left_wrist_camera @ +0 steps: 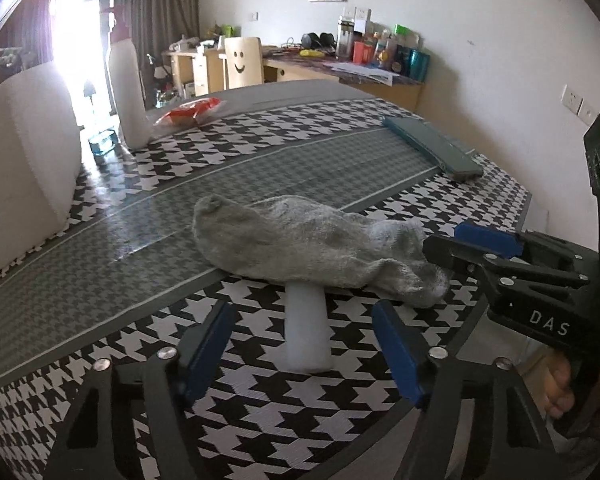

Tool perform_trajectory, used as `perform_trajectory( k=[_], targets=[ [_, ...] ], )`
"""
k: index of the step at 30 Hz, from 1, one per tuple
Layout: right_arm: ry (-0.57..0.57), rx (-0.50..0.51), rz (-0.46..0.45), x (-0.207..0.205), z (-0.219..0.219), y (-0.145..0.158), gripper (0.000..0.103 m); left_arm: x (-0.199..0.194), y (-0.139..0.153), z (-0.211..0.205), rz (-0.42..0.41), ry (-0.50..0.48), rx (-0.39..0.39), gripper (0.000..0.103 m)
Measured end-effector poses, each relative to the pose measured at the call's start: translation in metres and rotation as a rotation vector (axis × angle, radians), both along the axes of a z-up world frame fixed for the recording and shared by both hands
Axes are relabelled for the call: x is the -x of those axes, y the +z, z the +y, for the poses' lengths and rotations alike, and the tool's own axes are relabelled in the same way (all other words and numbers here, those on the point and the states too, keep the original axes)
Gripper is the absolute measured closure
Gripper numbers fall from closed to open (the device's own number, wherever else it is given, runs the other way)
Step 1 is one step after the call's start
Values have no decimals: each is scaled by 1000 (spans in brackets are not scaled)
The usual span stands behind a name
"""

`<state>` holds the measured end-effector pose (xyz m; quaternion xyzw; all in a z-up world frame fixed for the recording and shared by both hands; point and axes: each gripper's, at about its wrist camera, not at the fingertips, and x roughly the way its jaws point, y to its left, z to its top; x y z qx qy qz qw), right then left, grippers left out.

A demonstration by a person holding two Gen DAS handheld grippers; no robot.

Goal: Organize soft objects
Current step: 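Grasp the white foam stick with the left tool while the right tool holds the grey cloth, then lift the foam stick with the left tool while the right tool lifts the cloth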

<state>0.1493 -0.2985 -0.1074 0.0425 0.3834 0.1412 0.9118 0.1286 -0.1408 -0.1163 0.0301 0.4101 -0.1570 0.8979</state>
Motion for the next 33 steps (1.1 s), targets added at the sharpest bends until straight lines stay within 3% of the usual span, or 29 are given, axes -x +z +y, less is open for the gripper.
perform_trajectory(
  k=[3, 6, 10, 12, 17, 33],
  targets=[
    [5, -1, -4, 1, 0, 1, 49, -2, -2, -2, 5, 8, -14, 39],
    [10, -11, -10, 2, -1, 3, 40, -2, -3, -6, 2, 3, -32, 46],
    [10, -16, -16, 4, 0, 5, 40, -1, -3, -9, -4, -6, -53, 54],
    [10, -18, -18, 5, 0, 6, 38, 0, -3, -11, -9, -7, -66, 66],
    [30, -32, -30, 5, 1, 10, 32, 1, -4, -15, -16, -4, -95, 82],
    [159, -8, 23, -12, 38, 4, 31, -1, -3, -11, -15, -3, -74, 82]
  ],
)
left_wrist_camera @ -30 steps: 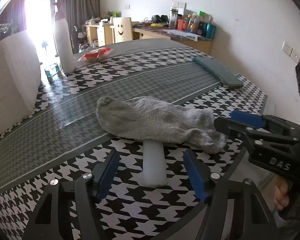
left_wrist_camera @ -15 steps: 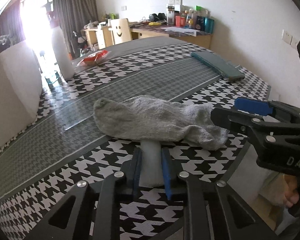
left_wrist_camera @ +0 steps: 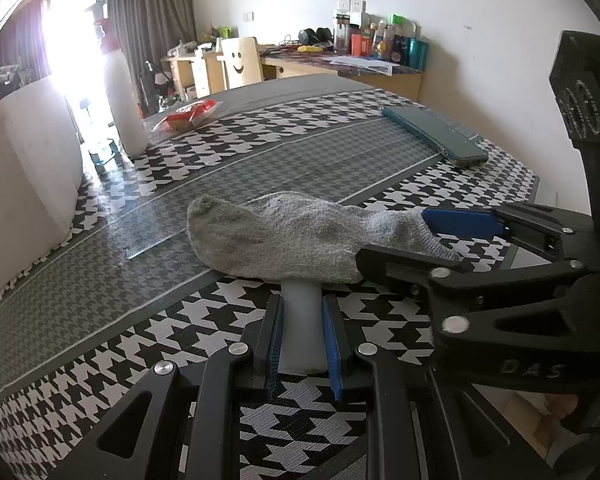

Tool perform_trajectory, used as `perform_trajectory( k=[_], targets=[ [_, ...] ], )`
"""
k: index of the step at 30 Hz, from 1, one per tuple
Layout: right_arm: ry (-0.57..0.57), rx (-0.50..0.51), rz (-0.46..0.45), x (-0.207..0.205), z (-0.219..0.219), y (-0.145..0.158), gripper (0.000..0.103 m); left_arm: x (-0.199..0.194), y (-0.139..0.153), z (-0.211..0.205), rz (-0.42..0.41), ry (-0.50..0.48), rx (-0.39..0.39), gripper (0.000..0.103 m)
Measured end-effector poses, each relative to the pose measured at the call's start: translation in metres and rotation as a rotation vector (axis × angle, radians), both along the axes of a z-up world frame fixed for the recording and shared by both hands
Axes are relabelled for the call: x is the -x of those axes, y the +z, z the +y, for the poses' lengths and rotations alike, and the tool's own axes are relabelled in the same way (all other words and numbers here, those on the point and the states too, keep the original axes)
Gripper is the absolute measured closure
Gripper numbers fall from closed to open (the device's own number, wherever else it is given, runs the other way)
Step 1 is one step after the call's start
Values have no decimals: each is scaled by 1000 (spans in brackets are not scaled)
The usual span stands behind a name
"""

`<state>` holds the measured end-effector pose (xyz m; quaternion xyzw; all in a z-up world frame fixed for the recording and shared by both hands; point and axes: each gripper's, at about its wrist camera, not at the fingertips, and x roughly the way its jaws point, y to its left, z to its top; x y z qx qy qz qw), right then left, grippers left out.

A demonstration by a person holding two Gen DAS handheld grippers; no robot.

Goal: Organize soft objects
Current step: 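Lift the foam stick with the left tool while the right tool lifts the cloth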

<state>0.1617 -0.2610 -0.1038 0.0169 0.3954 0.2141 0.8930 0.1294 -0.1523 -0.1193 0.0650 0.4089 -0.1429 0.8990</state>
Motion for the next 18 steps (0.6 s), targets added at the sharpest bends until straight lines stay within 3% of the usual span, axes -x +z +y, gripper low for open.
perform_trajectory(
  k=[2, 5, 9, 12, 18],
  targets=[
    [2, 35, -2, -1, 3, -1, 32, 0, 0, 0, 0, 0, 0, 82],
    [6, 77, 16, -4, 6, -3, 58, 1, 0, 0, -4, -1, -8, 82],
    [27, 94, 23, -6, 9, -3, 82, 3, 0, 0, -2, 3, 4, 82],
    [9, 95, 27, -8, 5, -2, 88, 5, 1, 1, -5, 5, 11, 83],
    [-74, 78, 16, -9, -20, 8, 88, 10, 4, 7, -14, 22, 10, 84]
  ],
)
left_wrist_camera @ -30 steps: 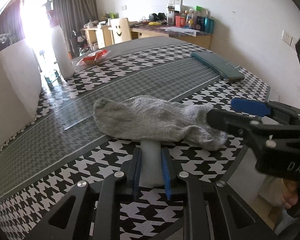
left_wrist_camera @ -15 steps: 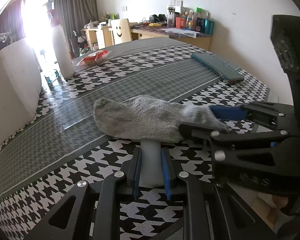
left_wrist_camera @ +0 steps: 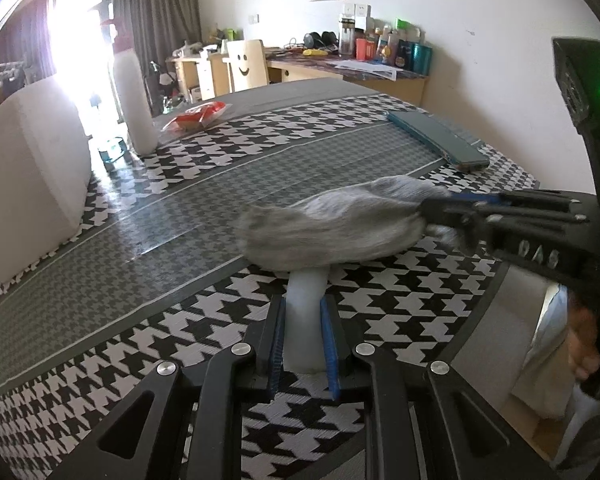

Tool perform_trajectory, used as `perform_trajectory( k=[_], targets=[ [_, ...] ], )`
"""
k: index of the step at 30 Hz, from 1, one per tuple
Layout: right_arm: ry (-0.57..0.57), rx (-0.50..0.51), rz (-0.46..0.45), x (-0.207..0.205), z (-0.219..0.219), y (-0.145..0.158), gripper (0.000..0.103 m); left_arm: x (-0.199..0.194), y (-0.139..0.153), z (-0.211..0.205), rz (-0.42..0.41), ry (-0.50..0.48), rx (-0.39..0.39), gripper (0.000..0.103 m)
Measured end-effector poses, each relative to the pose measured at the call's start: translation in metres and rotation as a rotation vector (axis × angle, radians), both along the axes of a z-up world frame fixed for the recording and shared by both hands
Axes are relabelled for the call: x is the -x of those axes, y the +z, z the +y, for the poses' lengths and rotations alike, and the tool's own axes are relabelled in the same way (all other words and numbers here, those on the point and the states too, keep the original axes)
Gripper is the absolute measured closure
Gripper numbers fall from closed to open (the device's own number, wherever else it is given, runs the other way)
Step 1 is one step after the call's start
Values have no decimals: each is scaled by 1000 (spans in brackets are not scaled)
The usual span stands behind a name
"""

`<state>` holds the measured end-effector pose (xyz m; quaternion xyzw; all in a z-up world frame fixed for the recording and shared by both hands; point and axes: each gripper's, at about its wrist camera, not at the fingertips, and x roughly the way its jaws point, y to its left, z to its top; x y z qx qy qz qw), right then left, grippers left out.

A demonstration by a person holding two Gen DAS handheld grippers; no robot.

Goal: Organize soft objects
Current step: 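Lift the foam stick with the left tool while the right tool lifts the cloth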

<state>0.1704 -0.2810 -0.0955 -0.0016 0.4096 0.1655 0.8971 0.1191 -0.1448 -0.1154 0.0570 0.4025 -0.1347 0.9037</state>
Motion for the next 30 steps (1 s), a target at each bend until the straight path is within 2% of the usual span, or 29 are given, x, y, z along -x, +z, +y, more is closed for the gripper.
perform_trajectory(
  k=[7, 10, 11, 12, 13, 14, 15, 17, 21, 22, 30],
  targets=[
    [-67, 4, -18, 6, -19, 4, 88, 7, 7, 22, -28, 65, -5, 84],
    [-99, -10, 2, 5, -25, 2, 87, 7, 9, 29, -33, 88, 2, 84],
    [-99, -9, 11, 4, -24, 1, 80, 7, 9, 30, -33, 84, 13, 83],
    [-101, -5, 12, 4, -22, 0, 64, 8, 9, 31, -30, 82, 19, 83],
    [-100, -7, 8, 4, -22, 0, 55, 8, 9, 31, -29, 80, 20, 83],
    [-92, -25, -1, 6, -21, 2, 41, 9, 9, 31, -31, 76, 23, 80],
    [-83, -43, -10, 9, -20, 3, 35, 9, 9, 31, -31, 72, 24, 80],
    [-69, -63, -26, 13, -18, 7, 35, 10, 9, 28, -34, 59, 8, 78],
    [-48, -74, -19, 14, -10, 7, 34, 6, 12, 24, -52, 48, -4, 58],
    [-46, -77, -4, 12, -6, 4, 34, 4, 12, 24, -54, 48, -3, 56],
    [-34, -73, 27, 3, 8, -5, 34, -8, 5, 25, -25, 47, -8, 55]
  ],
)
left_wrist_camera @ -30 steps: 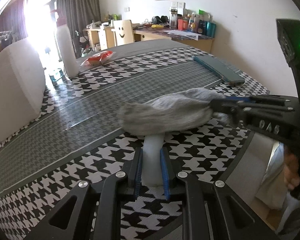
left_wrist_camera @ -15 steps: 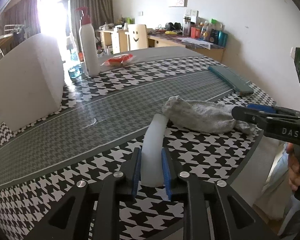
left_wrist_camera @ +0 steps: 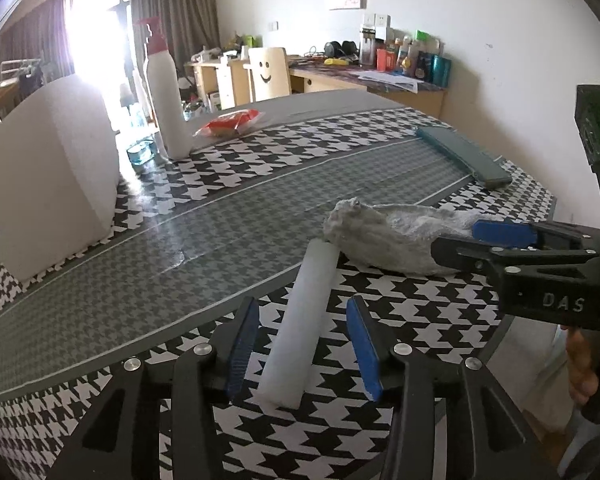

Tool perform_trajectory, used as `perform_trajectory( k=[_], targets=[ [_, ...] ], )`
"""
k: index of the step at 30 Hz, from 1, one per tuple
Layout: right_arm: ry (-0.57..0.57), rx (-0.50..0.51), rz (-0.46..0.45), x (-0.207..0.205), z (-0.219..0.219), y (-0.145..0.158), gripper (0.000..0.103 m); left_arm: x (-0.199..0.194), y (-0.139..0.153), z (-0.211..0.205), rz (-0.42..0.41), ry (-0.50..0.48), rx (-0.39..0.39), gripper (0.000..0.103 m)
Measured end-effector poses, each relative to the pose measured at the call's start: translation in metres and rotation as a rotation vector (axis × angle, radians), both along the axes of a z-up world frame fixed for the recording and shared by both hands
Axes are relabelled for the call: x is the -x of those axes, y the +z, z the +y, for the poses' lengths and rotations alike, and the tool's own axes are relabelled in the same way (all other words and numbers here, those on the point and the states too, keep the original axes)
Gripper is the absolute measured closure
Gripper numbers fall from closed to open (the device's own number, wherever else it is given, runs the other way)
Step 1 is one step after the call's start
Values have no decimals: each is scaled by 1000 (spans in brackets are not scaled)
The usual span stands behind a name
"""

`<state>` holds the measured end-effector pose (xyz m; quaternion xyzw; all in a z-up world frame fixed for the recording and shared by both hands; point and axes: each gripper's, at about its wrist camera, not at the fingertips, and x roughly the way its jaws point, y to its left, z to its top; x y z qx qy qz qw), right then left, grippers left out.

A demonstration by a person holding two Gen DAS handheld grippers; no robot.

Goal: Organize soft objects
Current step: 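Lift the foam stick with the left tool while the right tool lifts the cloth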

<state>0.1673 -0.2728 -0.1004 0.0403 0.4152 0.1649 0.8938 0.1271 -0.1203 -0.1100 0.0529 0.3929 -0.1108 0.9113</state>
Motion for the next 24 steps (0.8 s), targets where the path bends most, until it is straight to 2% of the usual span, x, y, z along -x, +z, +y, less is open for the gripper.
perform_trajectory(
  k=[10, 12, 13, 14, 15, 16, 18, 21, 24],
  targets=[
    [-47, 99, 8, -12, 11, -7, 34, -6, -7, 0, 18, 10, -11, 55],
    [-45, 119, 8, -13, 14, -8, 36, -6, -7, 1, 16, 11, -13, 52],
    [-44, 136, 5, -13, 17, -8, 40, -7, -7, 2, 15, 12, -12, 51],
    [-52, 159, 0, -13, 18, -8, 53, -7, -7, 2, 15, 14, -11, 48],
    [-60, 171, -2, -13, 18, -8, 60, -8, -7, 2, 15, 14, -12, 46],
    [-64, 177, -3, -13, 17, -8, 64, -8, -7, 2, 15, 12, -14, 46],
    [-63, 182, -4, -14, 15, -7, 83, -9, -9, 2, 22, 12, -18, 46],
    [-57, 152, -1, -14, 10, -6, 92, -9, -9, 2, 23, 11, -16, 45],
    [-52, 65, -21, -12, -2, 4, 92, -10, -10, 2, 31, 14, -12, 45]
  ],
)
